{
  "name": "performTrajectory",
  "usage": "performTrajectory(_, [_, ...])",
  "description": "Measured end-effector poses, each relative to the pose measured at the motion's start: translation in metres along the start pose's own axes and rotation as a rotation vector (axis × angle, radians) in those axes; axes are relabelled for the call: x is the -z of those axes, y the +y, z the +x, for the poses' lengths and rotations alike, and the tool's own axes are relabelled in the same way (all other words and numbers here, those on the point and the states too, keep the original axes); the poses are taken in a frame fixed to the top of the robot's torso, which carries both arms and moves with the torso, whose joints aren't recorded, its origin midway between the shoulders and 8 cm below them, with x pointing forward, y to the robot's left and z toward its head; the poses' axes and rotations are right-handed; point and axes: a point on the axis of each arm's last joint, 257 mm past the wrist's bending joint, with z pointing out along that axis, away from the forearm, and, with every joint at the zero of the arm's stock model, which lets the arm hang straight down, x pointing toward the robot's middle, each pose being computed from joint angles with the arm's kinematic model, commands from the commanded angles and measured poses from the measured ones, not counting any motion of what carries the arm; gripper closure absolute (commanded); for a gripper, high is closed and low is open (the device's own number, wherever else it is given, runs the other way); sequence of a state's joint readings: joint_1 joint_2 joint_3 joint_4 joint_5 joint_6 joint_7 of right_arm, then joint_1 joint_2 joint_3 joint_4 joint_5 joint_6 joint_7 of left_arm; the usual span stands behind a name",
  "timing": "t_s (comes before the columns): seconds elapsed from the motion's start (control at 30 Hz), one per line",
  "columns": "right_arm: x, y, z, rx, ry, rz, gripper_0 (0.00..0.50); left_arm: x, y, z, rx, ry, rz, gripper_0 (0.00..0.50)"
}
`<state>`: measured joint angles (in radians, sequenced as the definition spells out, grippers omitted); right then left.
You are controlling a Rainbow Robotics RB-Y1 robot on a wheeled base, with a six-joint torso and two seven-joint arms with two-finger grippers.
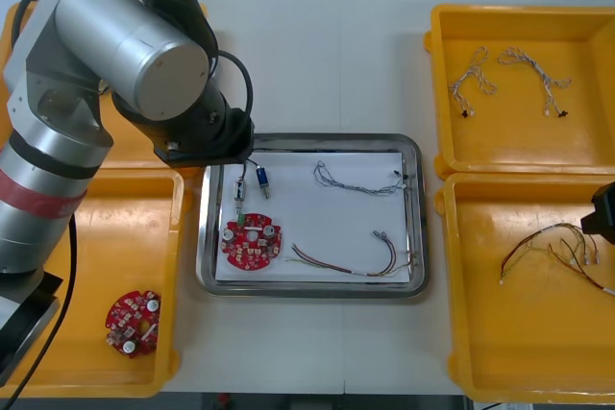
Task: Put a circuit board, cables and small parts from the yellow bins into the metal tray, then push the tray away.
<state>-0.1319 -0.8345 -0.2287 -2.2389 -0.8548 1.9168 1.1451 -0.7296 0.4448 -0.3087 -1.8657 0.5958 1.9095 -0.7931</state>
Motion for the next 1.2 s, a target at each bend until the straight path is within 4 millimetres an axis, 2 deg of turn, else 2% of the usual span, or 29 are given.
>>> performTrajectory(0.13, [0.002, 0.006, 0.000, 0.020, -0.006, -0.004, 0.000, 0.009, 0.011, -0.011, -0.043, -0.022, 0.004, 0.000])
performTrajectory(0.27, [-0.001, 0.019, 0.001, 0.064, 0.002, -0.014, 0.000, 0.015, 0.021, -0.019, -0.062, -0.038, -0.001, 0.000])
performTrajectory(0.5, [-0.009, 0.059, -0.005, 0.182, -0.001, -0.046, 0.000, 0.028, 0.042, -0.036, -0.034, -0.071, -0.008, 0.000])
performTrajectory(0.8, [-0.017, 0.119, -0.021, 0.327, -0.073, -0.127, 0.000, 0.040, 0.069, -0.050, -0.130, -0.086, -0.014, 0.000])
performTrajectory(1.0, [-0.015, 0.144, -0.024, 0.424, -0.082, -0.129, 0.000, 0.042, 0.095, -0.060, -0.088, -0.074, -0.012, 0.000])
performTrajectory(1.2, [-0.011, 0.162, -0.029, 0.502, -0.094, -0.128, 0.000, 0.049, 0.113, -0.067, -0.157, -0.087, -0.031, 0.000])
